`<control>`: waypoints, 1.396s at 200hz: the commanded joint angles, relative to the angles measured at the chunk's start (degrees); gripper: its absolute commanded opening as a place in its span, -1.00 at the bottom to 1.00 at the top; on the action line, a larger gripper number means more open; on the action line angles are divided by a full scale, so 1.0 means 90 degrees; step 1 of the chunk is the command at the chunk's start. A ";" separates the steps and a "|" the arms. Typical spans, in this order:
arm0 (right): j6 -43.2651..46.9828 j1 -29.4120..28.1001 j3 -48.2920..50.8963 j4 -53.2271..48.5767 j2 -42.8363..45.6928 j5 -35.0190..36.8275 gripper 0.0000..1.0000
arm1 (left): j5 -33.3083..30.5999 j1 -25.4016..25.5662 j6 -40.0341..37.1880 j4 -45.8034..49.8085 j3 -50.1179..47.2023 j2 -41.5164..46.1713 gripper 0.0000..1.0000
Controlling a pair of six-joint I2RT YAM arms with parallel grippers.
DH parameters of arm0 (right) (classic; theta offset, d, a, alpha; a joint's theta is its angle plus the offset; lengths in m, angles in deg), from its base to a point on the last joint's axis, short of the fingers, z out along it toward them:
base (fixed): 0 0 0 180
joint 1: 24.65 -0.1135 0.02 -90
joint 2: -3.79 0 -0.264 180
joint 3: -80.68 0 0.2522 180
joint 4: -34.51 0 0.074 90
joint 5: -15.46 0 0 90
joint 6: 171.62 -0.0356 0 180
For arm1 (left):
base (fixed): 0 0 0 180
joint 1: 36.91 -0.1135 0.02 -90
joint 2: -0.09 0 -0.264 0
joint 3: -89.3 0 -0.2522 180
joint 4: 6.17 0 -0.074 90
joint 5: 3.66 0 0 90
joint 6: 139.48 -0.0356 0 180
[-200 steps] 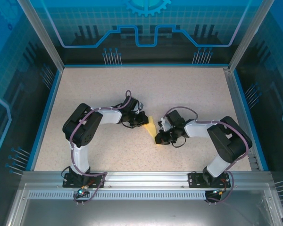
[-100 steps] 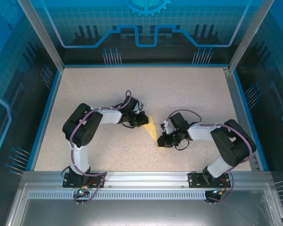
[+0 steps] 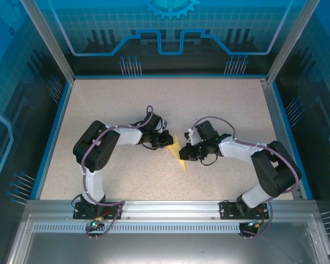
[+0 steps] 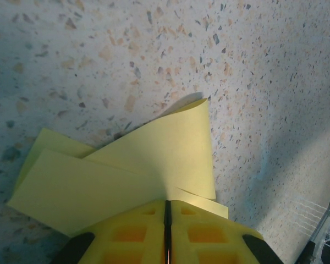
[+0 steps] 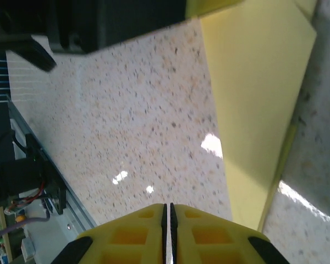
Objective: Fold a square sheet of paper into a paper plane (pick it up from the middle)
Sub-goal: Fold the wing for the fifth time at the center of the table.
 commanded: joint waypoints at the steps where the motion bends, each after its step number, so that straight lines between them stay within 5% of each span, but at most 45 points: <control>1: -0.0139 -0.0041 -0.0134 0.0092 -0.0442 0.0046 -0.70 | -0.0246 -0.0031 -0.0004 0.0306 -0.0057 -0.0256 -0.79; 61: 0.0063 -0.0033 -0.0085 -0.0101 -0.1381 0.0399 -0.86 | -0.0006 -0.0023 -0.0091 0.0470 0.0169 -0.0032 -0.69; 136: 0.0024 -0.0020 0.0181 -0.0068 -0.1389 0.0456 -0.91 | 0.0368 0.0010 -0.0124 0.0621 0.0133 0.1041 -0.44; 231: -0.0053 -0.0020 0.0271 -0.0025 -0.1359 0.0515 -0.91 | 0.0418 0.0328 0.1011 -0.0974 -0.0746 0.0368 -0.58; 279: -0.0009 -0.0021 0.0437 -0.0068 -0.1239 0.0532 -0.94 | -0.0303 0.0310 0.0726 -0.0404 -0.0433 0.0101 -0.61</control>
